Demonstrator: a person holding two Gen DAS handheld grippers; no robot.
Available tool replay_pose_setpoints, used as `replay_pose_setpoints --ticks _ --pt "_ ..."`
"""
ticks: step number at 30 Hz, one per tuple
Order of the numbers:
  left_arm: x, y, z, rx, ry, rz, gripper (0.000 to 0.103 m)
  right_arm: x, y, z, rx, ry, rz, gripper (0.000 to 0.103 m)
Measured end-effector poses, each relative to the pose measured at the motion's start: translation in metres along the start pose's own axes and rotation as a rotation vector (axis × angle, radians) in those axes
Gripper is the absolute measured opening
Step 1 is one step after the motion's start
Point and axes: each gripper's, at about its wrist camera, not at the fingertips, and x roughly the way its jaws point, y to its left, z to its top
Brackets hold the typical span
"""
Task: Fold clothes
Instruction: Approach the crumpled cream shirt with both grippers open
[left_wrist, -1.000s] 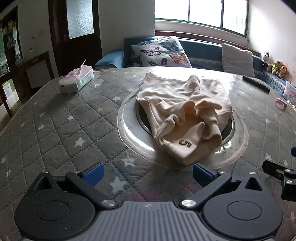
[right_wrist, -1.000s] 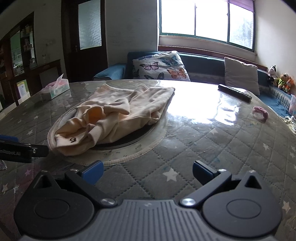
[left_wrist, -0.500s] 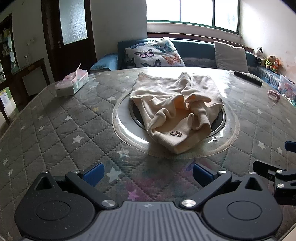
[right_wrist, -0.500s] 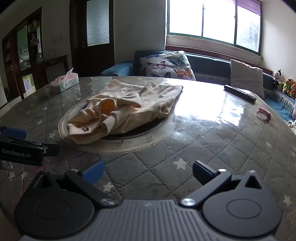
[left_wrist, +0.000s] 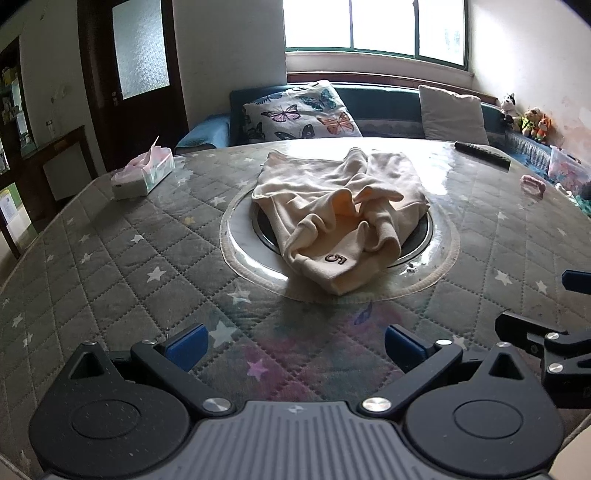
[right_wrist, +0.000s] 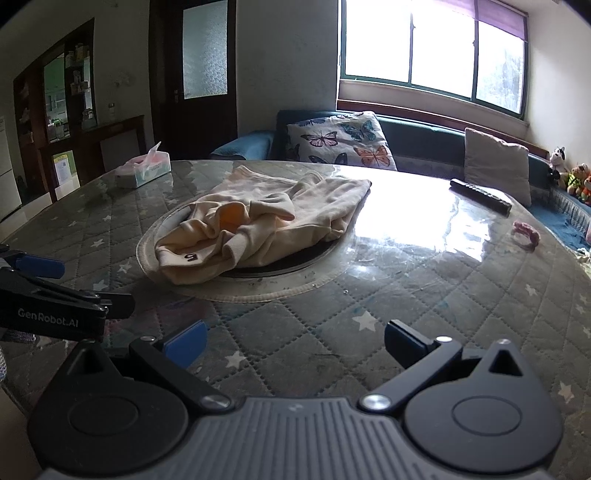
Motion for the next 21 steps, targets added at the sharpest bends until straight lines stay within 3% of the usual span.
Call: replay_pose_setpoints --ticks 11,21 --pt "-0.005 0.002 -0.004 -0.023 -0.005 0.022 0.103 -0.008 0.011 0.0 -0.038 -0.016 0.0 0.103" --pt "0.005 0.001 0.008 -0.014 0.005 -0.007 0.103 0.0 0.01 0.005 -0.038 -0.006 0.004 0.103"
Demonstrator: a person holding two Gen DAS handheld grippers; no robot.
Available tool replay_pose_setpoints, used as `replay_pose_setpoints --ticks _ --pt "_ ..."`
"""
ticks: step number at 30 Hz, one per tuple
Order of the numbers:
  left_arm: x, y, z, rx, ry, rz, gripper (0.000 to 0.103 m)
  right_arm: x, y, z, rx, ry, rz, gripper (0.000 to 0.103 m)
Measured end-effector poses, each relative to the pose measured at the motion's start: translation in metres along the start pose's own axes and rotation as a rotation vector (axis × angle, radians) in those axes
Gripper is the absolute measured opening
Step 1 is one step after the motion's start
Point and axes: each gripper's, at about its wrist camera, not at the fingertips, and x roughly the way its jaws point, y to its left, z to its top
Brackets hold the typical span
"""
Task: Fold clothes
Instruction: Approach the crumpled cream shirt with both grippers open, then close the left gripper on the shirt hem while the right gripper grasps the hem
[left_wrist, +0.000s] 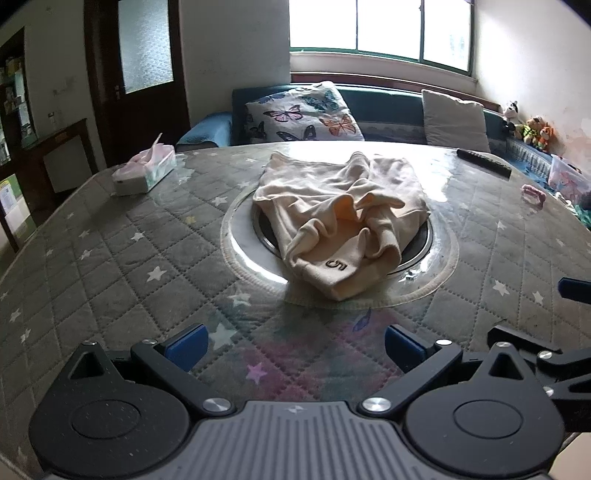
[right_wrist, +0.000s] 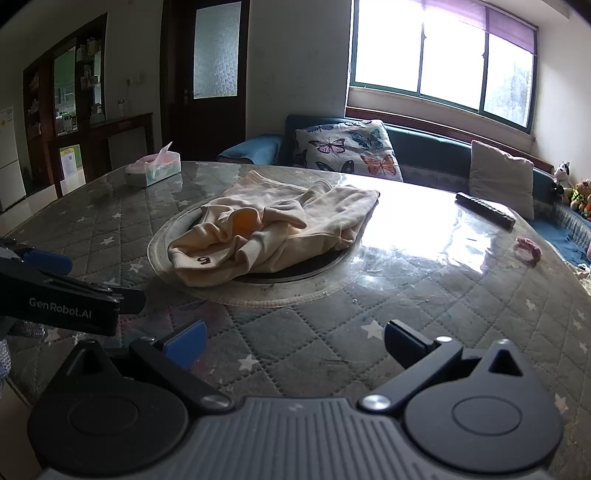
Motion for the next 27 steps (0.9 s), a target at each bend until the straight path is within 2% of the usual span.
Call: replay_pose_setpoints --ticks 16,27 --pt "0.031 -0.001 0.02 0.006 0.056 -0.007 0.103 0.03 -0.012 0.011 0.018 0.05 0.029 0.103" --pt "0.055 0.002 0.035 0.01 0.077 -0.018 0.101 0.057 -0.013 0.029 0.005 0.087 0.065 0.099"
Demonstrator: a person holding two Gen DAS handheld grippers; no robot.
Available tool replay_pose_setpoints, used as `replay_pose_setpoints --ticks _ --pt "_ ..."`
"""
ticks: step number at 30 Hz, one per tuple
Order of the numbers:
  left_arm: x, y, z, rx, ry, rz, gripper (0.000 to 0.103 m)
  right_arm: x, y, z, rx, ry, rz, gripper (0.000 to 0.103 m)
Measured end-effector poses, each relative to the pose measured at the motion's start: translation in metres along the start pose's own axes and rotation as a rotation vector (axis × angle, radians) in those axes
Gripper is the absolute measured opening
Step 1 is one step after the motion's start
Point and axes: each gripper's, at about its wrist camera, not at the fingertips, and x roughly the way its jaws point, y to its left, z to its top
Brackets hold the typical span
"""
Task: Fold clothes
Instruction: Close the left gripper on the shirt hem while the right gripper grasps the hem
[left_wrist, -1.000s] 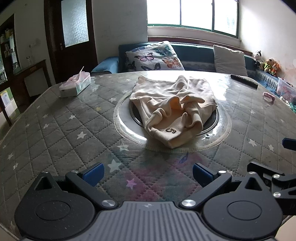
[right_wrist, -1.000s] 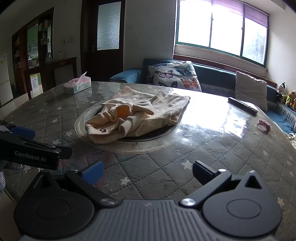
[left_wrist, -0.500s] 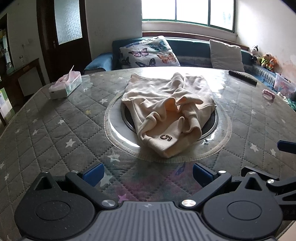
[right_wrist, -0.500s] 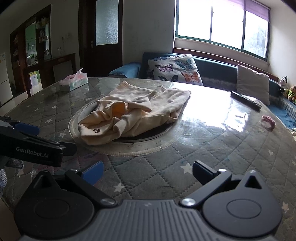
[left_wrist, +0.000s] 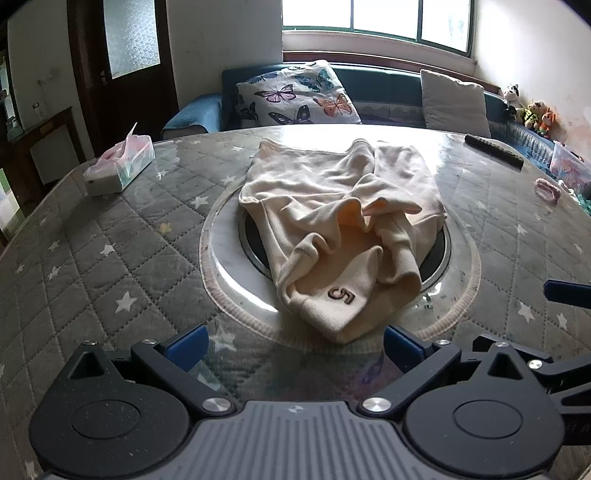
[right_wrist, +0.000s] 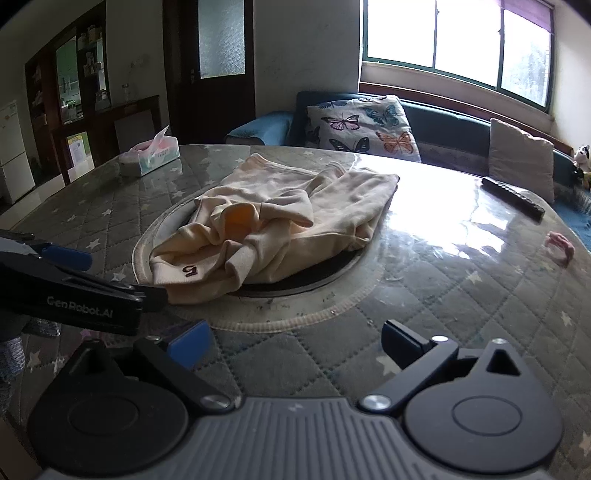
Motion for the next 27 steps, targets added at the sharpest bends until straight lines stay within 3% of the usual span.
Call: replay_pose_setpoints --ticks 7,15,27 --pt "0.004 0.005 0.01 0.011 -0.005 -0.004 0.089 0.008 0.0 0.01 -0.006 0.008 0.023 0.092" --pt "0.017 0.0 0.043 0.047 -0.024 -0.022 0.06 0.026 -0.01 0.032 0.016 0.021 0.075 0.077" --pt "0.066 -0.016 0.072 0.14 0.005 -0.053 0.059 0.08 -0.039 0.078 0.092 0.043 0.136 0.05"
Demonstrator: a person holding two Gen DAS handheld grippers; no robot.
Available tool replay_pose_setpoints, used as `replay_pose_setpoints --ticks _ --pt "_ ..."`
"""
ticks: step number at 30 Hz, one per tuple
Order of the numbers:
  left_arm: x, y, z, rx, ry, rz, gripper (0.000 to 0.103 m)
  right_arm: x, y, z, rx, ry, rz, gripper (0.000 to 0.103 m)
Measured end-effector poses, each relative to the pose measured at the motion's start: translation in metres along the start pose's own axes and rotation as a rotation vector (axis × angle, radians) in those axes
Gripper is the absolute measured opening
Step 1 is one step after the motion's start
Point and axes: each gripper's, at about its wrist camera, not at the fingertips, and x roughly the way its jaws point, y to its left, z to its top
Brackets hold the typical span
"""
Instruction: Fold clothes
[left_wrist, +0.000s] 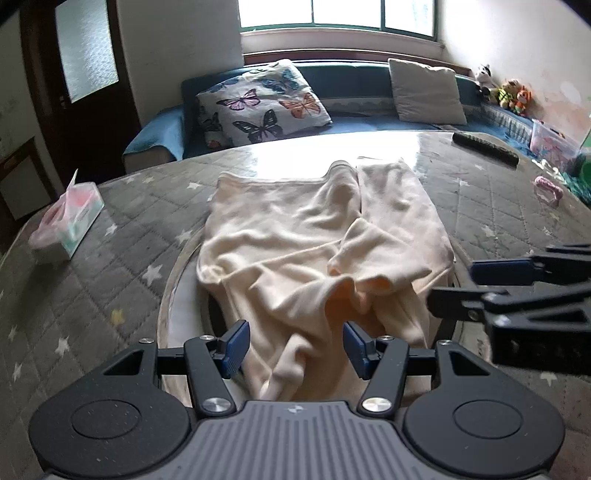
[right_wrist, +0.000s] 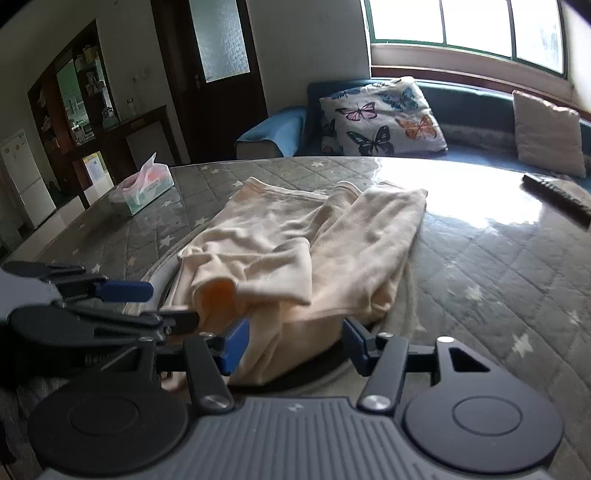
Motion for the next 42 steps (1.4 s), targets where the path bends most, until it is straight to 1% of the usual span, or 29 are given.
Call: replay_pose_setpoints --ticks 1,3,4,5,6,7,8,9,11,14,16,18,20,22,24,25,26,28,30,31,32,33,34,35,36,37,38,40,42 --pt "0.004 -0.001 0.002 0.014 0.002 0.001 0.057 0.004 -0.001 0.003 0.004 0.005 0.003 0.044" --pt "0.013 -0.005 0.006 0.046 0.007 -0.006 0.047 0.011 -0.005 0.009 0.018 0.008 -0.006 0.042" --pt "0.017 -0.006 0.008 0.057 0.01 -0.012 0.044 0.013 -0.007 0.01 0.025 0.01 -0.004 0.04" --pt "0.022 -0.007 0.009 0.067 0.014 -0.019 0.036 0.015 -0.009 0.012 0.029 0.012 0.003 0.038" --pt "0.026 -0.007 0.01 0.074 0.021 -0.021 0.029 0.015 -0.01 0.013 0.029 0.014 0.012 0.037" --pt "0.03 -0.006 0.011 0.079 0.025 -0.02 0.025 0.016 -0.011 0.013 0.027 0.016 0.018 0.037" --pt "0.034 -0.005 0.012 0.084 0.029 -0.02 0.017 0.016 -0.011 0.013 0.017 0.018 0.02 0.037" --pt "0.036 -0.004 0.012 0.083 0.028 -0.016 0.012 0.016 -0.01 0.014 0.008 0.019 0.021 0.037" --pt "0.035 0.002 0.012 0.069 0.017 -0.012 0.009 0.017 -0.01 0.015 0.004 0.024 0.032 0.036" --pt "0.033 0.015 0.012 0.019 0.004 0.007 0.009 0.021 -0.007 0.017 0.005 0.036 0.072 0.033" --pt "0.032 0.023 0.011 -0.008 0.01 -0.006 0.009 0.025 -0.002 0.017 -0.01 0.041 0.081 0.031" --pt "0.032 0.025 0.008 -0.013 0.018 -0.017 0.014 0.028 0.004 0.015 -0.025 0.046 0.086 0.03" --pt "0.033 0.024 0.006 -0.006 0.018 -0.016 0.015 0.029 0.007 0.013 -0.031 0.052 0.089 0.028" --pt "0.033 0.02 0.007 0.007 0.018 -0.018 0.023 0.03 0.009 0.011 -0.033 0.056 0.089 0.028" --pt "0.033 0.015 0.009 0.022 0.014 -0.033 0.041 0.028 0.009 0.01 -0.026 0.053 0.084 0.028" --pt "0.034 0.013 0.009 0.026 0.017 -0.035 0.047 0.027 0.008 0.01 -0.026 0.053 0.08 0.028" --pt "0.035 0.011 0.01 0.029 0.02 -0.035 0.057 0.026 0.008 0.01 -0.027 0.053 0.074 0.028" --pt "0.037 0.009 0.01 0.037 0.022 -0.037 0.059 0.025 0.008 0.009 -0.039 0.058 0.068 0.029" --pt "0.041 0.009 0.01 0.041 0.031 -0.028 0.057 0.024 0.009 0.009 -0.051 0.065 0.069 0.029" --pt "0.043 0.009 0.01 0.041 0.033 -0.026 0.052 0.025 0.009 0.008 -0.054 0.067 0.075 0.029" --pt "0.045 0.011 0.011 0.039 0.034 -0.027 0.033 0.027 0.011 0.009 -0.057 0.07 0.078 0.029" --pt "0.045 0.014 0.011 0.031 0.035 -0.026 0.018 0.029 0.012 0.009 -0.059 0.072 0.082 0.029" --pt "0.045 0.017 0.011 0.019 0.032 -0.023 0.016 0.03 0.013 0.009 -0.062 0.075 0.085 0.029" --pt "0.043 0.021 0.011 0.004 0.027 -0.029 0.01 0.033 0.013 0.01 -0.064 0.08 0.088 0.028" --pt "0.041 0.025 0.011 -0.011 0.019 -0.036 0.009 0.036 0.014 0.009 -0.065 0.088 0.09 0.025" --pt "0.037 0.03 0.011 -0.026 0.007 -0.037 0.009 0.038 0.014 0.008 -0.063 0.093 0.092 0.012" --pt "0.032 0.035 0.011 -0.043 -0.011 -0.029 0.009 0.038 0.013 0.007 -0.06 0.095 0.095 0.004" --pt "0.022 0.047 0.01 -0.088 -0.034 -0.016 0.008 0.035 0.011 0.004 -0.056 0.091 0.093 0.002" --pt "0.01 0.061 0.008 -0.147 -0.052 -0.01 0.008 0.021 0.006 0.002 -0.051 0.059 0.079 0.002"
